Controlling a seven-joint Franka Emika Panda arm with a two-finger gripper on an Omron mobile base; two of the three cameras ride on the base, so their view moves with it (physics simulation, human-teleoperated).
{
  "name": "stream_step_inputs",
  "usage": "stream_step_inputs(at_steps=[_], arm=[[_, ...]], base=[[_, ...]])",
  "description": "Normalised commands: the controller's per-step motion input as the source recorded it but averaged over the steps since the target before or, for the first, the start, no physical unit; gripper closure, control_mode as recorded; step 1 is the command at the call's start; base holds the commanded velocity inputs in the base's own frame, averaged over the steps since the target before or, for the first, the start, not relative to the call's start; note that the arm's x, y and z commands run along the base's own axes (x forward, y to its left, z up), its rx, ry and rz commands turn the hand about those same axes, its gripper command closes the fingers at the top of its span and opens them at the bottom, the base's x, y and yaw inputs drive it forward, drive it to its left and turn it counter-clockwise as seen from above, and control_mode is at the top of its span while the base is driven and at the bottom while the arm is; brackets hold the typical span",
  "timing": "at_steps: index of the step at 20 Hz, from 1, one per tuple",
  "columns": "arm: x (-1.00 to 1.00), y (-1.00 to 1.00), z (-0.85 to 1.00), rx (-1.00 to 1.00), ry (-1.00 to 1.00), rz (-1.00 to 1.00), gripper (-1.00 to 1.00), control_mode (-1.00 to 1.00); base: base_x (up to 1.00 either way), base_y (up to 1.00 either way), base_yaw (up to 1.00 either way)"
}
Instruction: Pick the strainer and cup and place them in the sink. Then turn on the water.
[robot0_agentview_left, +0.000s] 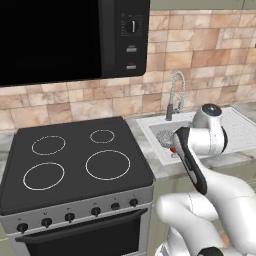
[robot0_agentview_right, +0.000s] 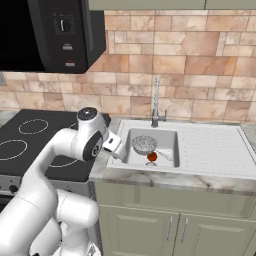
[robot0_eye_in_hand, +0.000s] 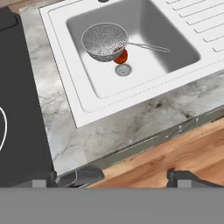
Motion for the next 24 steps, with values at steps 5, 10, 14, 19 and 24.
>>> stream_step_inputs(at_steps=[5,10,14,19,24], arm=[[-0.03,0.0,0.01,0.0,-0.01,0.0,-1.0,-1.0],[0.0,0.0,0.0,0.0,0.0,0.0,-1.0,-1.0],[0.0,0.0,0.0,0.0,0.0,0.0,-1.0,-1.0],[0.0,0.0,0.0,0.0,0.0,0.0,-1.0,-1.0],[0.0,0.0,0.0,0.0,0.0,0.0,-1.0,1.0]], base=[[0.0,0.0,0.0],[0.0,0.0,0.0],[0.0,0.0,0.0],[0.0,0.0,0.0],[-0.12,-0.01,0.0]])
